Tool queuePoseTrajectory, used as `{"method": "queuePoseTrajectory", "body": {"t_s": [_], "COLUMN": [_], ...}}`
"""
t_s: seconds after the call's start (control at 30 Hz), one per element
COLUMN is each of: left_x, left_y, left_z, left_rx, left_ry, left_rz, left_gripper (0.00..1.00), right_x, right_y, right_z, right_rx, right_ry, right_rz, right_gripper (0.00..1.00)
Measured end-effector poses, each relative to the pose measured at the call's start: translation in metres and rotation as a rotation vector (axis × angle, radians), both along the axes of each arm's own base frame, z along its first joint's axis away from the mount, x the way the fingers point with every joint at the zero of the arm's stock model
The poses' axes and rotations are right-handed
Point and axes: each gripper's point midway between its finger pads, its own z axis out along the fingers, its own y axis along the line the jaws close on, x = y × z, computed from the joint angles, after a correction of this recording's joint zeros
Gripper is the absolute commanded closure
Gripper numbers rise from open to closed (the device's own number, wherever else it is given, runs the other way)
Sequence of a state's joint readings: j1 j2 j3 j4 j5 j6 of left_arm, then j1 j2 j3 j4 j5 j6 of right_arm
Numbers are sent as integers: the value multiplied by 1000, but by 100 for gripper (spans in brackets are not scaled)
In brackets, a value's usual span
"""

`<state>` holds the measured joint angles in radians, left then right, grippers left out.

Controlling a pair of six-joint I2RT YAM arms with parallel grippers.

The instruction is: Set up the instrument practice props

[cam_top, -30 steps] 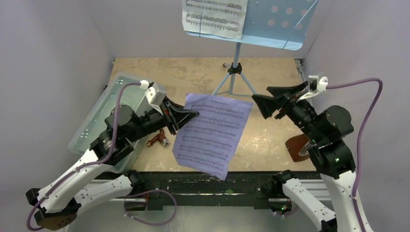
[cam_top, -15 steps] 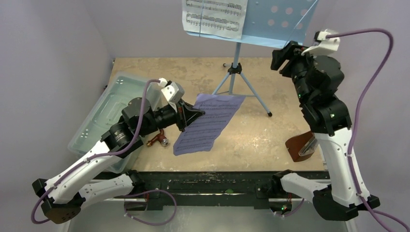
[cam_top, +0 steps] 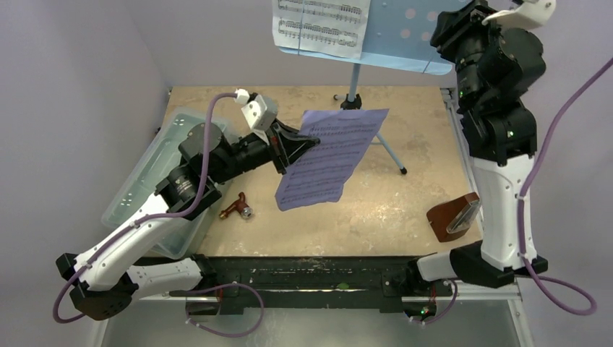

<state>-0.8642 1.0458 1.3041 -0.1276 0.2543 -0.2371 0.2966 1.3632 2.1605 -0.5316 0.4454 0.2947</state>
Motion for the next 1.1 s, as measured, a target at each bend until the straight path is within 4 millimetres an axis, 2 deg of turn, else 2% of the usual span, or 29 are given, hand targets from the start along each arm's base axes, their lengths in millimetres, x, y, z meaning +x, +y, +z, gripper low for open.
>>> {"method": "queuePoseTrajectory", "body": {"t_s": [0.1, 0.23, 0.33, 0.47, 0.6, 0.83, 0.97, 1.1], "left_x": [6, 14, 16, 24, 46, 78, 88, 94], "left_y": [-3, -3, 1, 3, 0, -25, -32, -37], "left_z": [18, 66, 106, 137, 147, 156, 175, 195], "left_rx": [-40, -129, -207, -271, -296, -292, -309, -334], "left_ry": [-18, -79, -139, -193, -216, -263, -329, -399], "left_rz": [17, 50, 73, 97, 141, 173, 190, 201], "left_gripper": [100, 100, 100, 100, 100, 100, 100, 100], "right_x": [29, 53, 55, 49, 48, 48, 48, 48], "right_y": [0, 0, 0, 2, 3, 5, 4, 4], "right_z": [-16, -37, -37, -29, -27, -23, -23, -23], "right_rx": [-3, 4, 17, 36, 50, 64, 68, 71], "right_ry": [50, 111, 109, 84, 71, 55, 48, 42], "right_rz": [2, 14, 36, 62, 78, 96, 96, 96], "right_gripper": [57, 61, 68, 71, 80, 90, 98, 100]}}
